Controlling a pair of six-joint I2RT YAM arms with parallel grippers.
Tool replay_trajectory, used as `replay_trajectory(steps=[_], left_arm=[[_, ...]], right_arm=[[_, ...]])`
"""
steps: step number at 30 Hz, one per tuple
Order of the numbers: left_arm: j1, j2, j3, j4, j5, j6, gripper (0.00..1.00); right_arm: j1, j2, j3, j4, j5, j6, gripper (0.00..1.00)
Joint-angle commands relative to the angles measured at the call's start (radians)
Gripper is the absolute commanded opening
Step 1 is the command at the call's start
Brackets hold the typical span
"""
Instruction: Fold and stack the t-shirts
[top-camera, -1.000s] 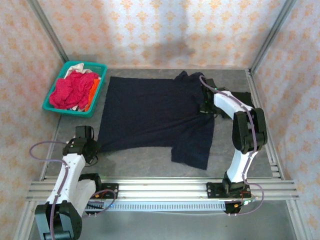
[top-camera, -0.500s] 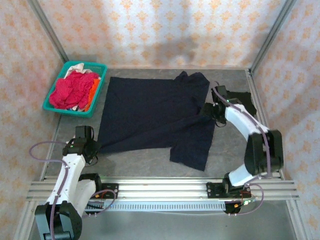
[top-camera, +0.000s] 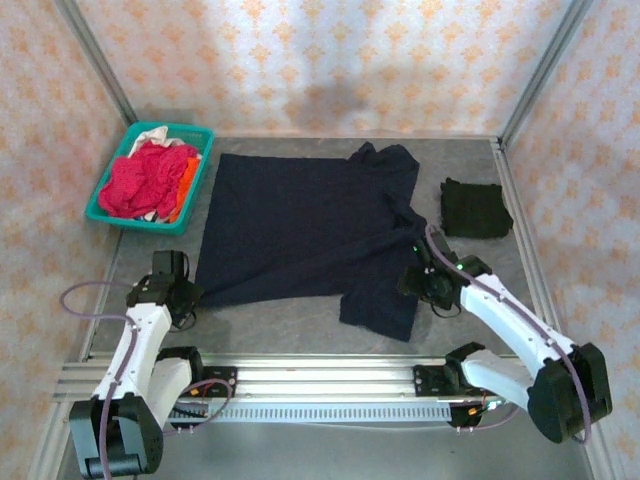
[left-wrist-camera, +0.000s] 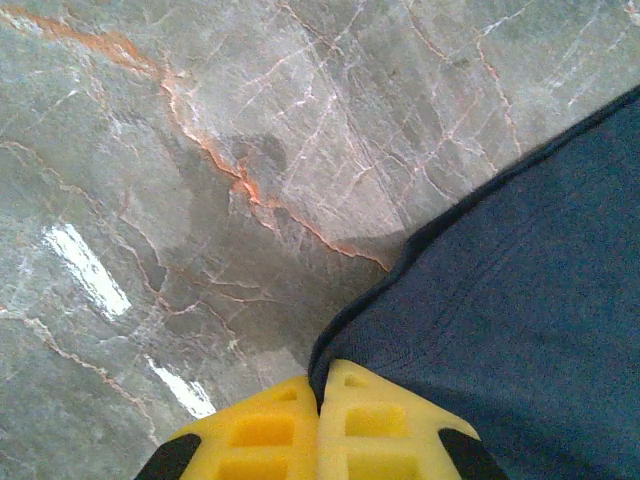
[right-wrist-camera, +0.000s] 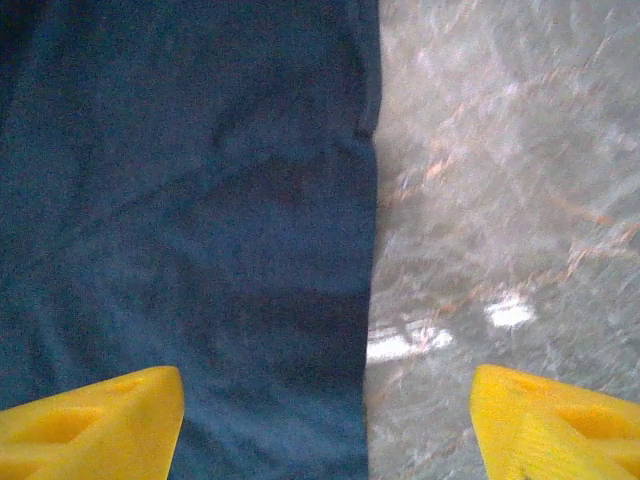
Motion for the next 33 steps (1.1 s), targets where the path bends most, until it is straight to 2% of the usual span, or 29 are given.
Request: replay_trajectory(steps=[1,5,11,18,23,27,30,33], left_arm=[[0.006,0.02,0.018,0.004,-0.053,0.021,0.0],[0.007,-0.002,0.007,0.001,-0.051,0.01,0.0],[0.007,-0.027,-0.008,-0.003,-0.046,-0.01,0.0],[0.007,-0.047,0.001,-0.025,-0.051,-0.012,0.0],[0.007,-0.057,0.005,-0.032,-0.054,-0.014,0.0],[0.007,-0.058,0.012,-0.036,-0.053,-0.017,0.0],[0.006,-0.059,0.015,-0.036,-0.054,-0.019,0.0],[0.007,-0.06,0.015,-0.034,-0.053,-0.02,0.0]], right_arm=[[-0.038,0.162,0.175,0.109,0.116,-0.086,0.78],[-0.084,0.417,0.379,0.203,0.097,-0.212,0.78],[-0.09,0.822,0.776,0.149,0.101,-0.338,0.79],[-0.116,1.116,1.112,0.052,0.129,-0.408,0.78],[-0.146,1.215,1.234,-0.028,0.179,-0.453,0.72],[-0.181,1.206,1.23,-0.044,0.194,-0.454,0.56],[-0.214,1.172,1.201,-0.027,0.194,-0.443,0.53],[-0.252,1.151,1.184,-0.025,0.188,-0.436,0.41]])
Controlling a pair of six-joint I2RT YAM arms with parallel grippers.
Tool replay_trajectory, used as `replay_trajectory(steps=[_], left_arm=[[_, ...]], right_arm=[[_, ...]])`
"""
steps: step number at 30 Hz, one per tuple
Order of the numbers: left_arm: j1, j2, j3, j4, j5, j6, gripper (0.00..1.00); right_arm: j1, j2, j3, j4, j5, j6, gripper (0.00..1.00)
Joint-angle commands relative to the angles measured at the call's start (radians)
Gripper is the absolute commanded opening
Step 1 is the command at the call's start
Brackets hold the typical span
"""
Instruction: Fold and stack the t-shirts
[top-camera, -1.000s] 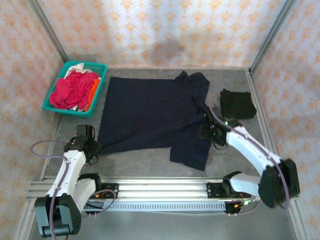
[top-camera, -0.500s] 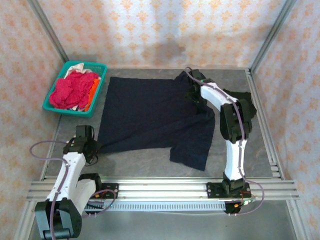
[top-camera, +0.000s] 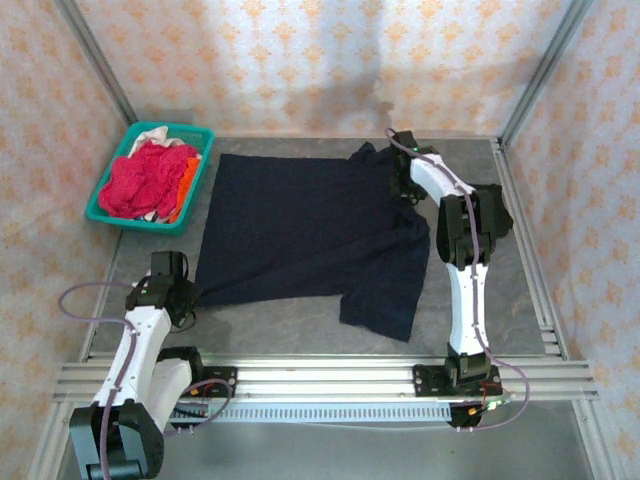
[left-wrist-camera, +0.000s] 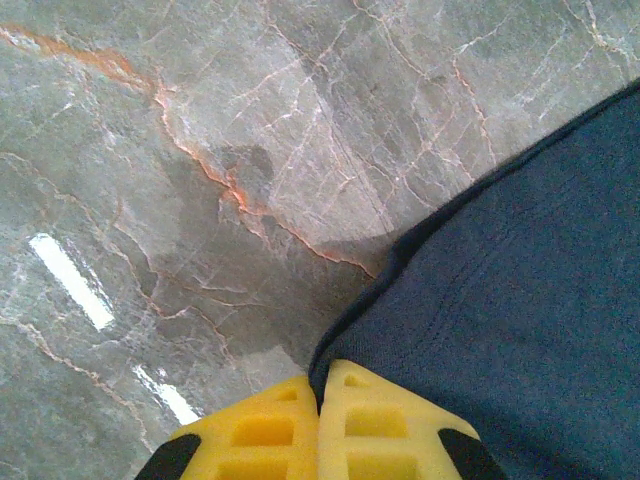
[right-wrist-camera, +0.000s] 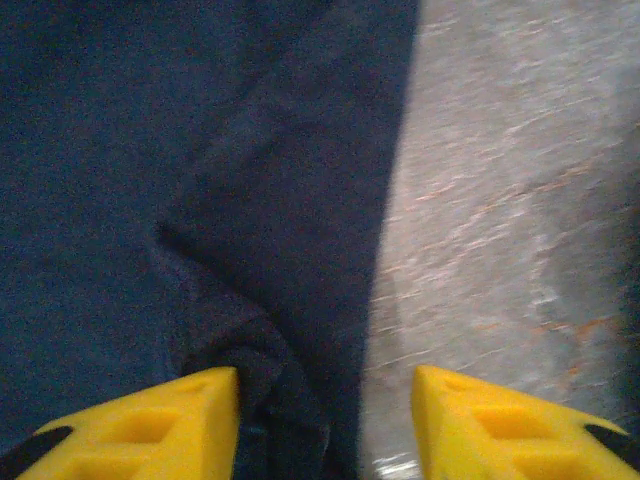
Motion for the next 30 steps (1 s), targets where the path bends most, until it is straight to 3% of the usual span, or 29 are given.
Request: replay_trajectory(steps=[1,5,11,12,16,17,19,25,28,30], left_arm=[[0.007,-0.015,0.016,-0.034,-0.052,-0.013,0.0],[0.006,-0.018,0.013,-0.035,-0.055,-0.01,0.0],[0.007,-0.027,0.011,-0.039,-0.052,-0.012,0.0],[0.007,-0.031,0.012,-0.041,-0.053,-0.011,0.0],[0.006,-0.043,0.008,-0.051,-0.062,-0.01,0.0],[0.007,-0.043,0.006,-0.049,-0.062,-0.012,0.0],[0.006,-0.043,0.002,-0.044,-0.057,-0.015,0.0],[0.007,-0.042,0.008,-0.048,-0.059,-0.008,0.0],[0.007,-0.045,0.006,-0.051,-0.058,-0.008,0.0],[0.007,-0.046,0.007,-0.052,-0.06,-0.009,0.0]], right_arm=[[-0.047,-0.059,-0.019,-0.034,0.039,0.003,0.36],[-0.079,-0.082,-0.046,-0.018,0.001,0.005,0.02],[-0.095,-0.116,-0.061,-0.01,0.036,0.025,0.0],[-0.095,-0.136,-0.072,-0.002,0.012,0.022,0.06],[-0.071,-0.253,-0.204,0.129,-0.15,0.004,0.53],[-0.055,-0.271,-0.229,0.149,-0.175,-0.022,0.58],[-0.021,-0.28,-0.254,0.168,-0.188,-0.068,0.62],[0.014,-0.189,-0.224,0.143,-0.238,-0.113,0.6],[0.014,-0.144,-0.197,0.133,-0.254,-0.115,0.56],[0.014,-0.124,-0.174,0.119,-0.248,-0.113,0.48]])
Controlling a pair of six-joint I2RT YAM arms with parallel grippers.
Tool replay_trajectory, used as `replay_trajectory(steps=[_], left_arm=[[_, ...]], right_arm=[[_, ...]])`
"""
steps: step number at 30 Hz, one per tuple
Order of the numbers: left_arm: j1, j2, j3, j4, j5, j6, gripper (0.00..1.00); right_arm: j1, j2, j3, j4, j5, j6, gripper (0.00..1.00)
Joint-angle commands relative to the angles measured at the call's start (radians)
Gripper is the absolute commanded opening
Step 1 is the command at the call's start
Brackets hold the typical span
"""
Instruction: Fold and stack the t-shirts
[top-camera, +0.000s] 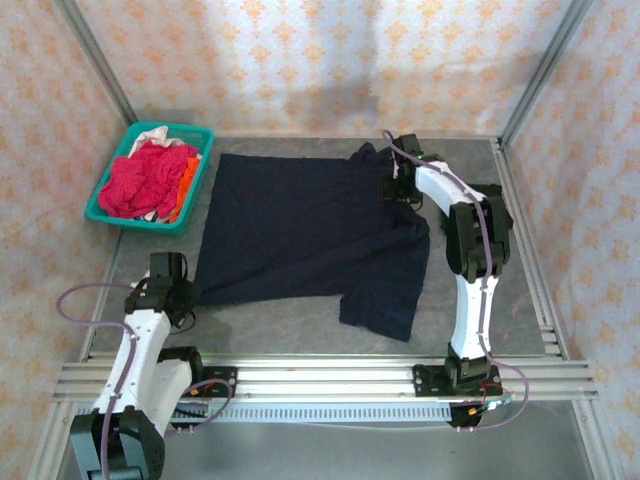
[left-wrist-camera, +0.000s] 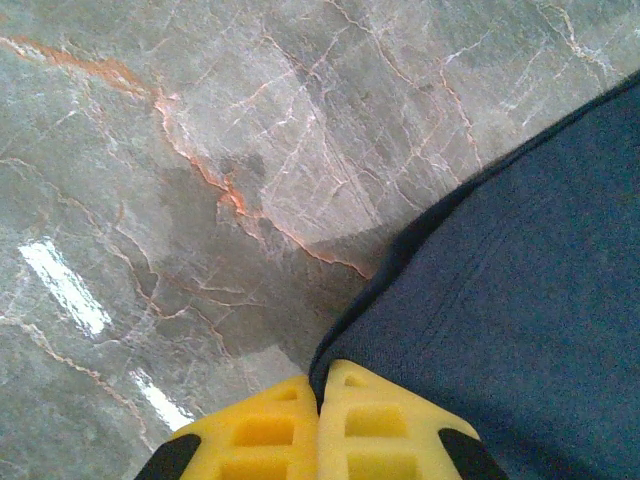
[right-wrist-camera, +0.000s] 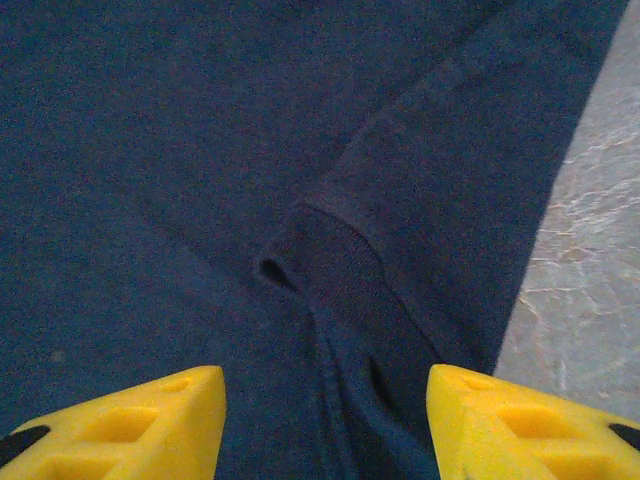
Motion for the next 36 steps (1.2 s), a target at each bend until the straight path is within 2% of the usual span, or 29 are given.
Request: replay_trajectory(steps=[1,6,13,18,21,25,30,34,36], left_arm=[[0.007,-0.015,0.006,-0.045,-0.057,-0.008,0.0],[0.006,-0.022,0.003,-0.049,-0.058,-0.013,0.0],[0.007,-0.035,0.005,-0.063,-0.072,-0.018,0.0],[0.006,-0.036,0.008,-0.062,-0.069,-0.015,0.0],[0.006,-0.038,0.012,-0.064,-0.072,-0.013,0.0],[0.007,-0.038,0.01,-0.064,-0.067,-0.013,0.0],[0.007,-0.038,0.012,-0.063,-0.063,-0.011,0.0],[0.007,-0.036,0.018,-0.061,-0.063,-0.012,0.0],[0.006,-0.031,0.016,-0.056,-0.06,-0.011,0.0]], right_arm=[[-0.012,0.045,0.053,-0.031,0.0,-0.009,0.41],[-0.014,0.01,0.047,-0.025,0.077,0.0,0.0],[-0.088,-0.099,-0.066,0.062,0.15,0.08,0.0],[-0.147,-0.078,-0.079,0.036,0.166,0.117,0.0],[-0.165,-0.057,-0.085,0.027,0.177,0.15,0.07],[-0.178,-0.028,-0.083,0.026,0.169,0.18,0.08],[-0.178,-0.053,-0.088,0.043,0.145,0.189,0.32],[-0.176,-0.153,-0.118,0.064,0.144,0.192,0.54],[-0.163,-0.202,-0.138,0.097,0.135,0.176,0.6]])
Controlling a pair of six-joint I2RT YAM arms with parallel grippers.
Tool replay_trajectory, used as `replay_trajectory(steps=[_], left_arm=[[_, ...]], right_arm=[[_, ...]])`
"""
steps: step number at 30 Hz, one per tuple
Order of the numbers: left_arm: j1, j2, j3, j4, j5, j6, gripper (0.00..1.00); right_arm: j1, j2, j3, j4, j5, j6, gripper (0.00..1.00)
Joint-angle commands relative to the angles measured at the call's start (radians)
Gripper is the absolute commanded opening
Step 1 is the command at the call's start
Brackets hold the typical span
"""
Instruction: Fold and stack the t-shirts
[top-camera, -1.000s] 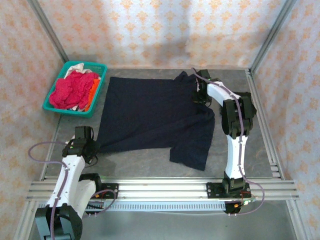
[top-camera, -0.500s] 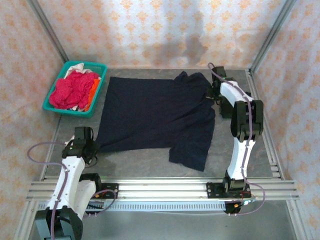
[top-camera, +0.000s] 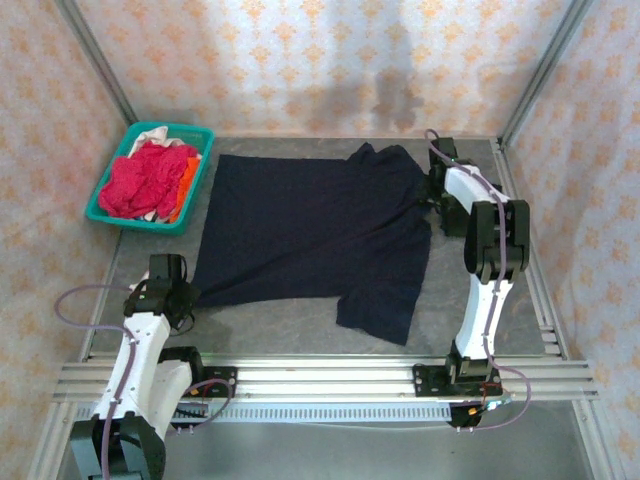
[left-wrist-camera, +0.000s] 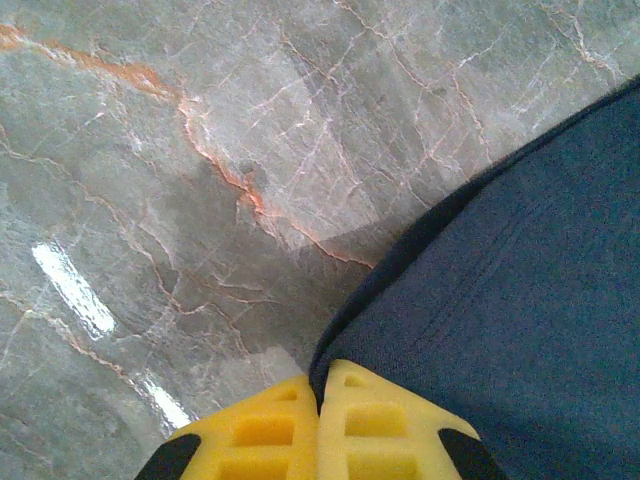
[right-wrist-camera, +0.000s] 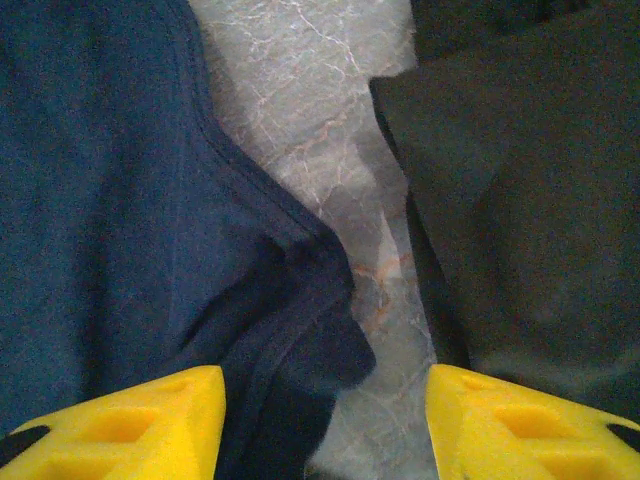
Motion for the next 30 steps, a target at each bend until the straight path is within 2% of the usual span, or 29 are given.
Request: replay_trajectory(steps=[1,4,9,12,15,22,26,30], left_arm=[[0.006,-0.001,0.015,-0.025,-0.044,-0.01,0.0],[0.007,0.014,0.02,-0.019,-0.042,-0.009,0.0],[0.007,0.015,0.035,-0.026,-0.037,-0.005,0.0],[0.007,0.002,0.037,-0.037,-0.039,-0.004,0.0],[0.007,-0.009,0.031,-0.035,-0.035,-0.002,0.0],[0.007,-0.013,0.015,-0.006,-0.023,0.018,0.0],[0.007,-0.014,0.012,0.007,-0.019,0.024,0.0],[0.006,0.001,0.016,0.023,-0.011,0.034,0.0]], right_arm=[[0.021,-0.133,-0.024,0.06,0.015,-0.011,0.62],[0.059,-0.126,-0.01,0.09,0.016,-0.014,0.65],[0.099,-0.053,0.035,0.071,-0.051,0.036,0.54],[0.111,-0.093,-0.034,0.093,-0.082,0.065,0.53],[0.116,-0.215,-0.173,0.143,-0.101,0.093,0.56],[0.161,-0.642,-0.577,0.151,-0.137,0.196,0.59],[0.241,-0.89,-0.744,0.028,-0.093,0.251,0.6],[0.371,-1.1,-0.859,-0.135,-0.048,0.353,0.6]])
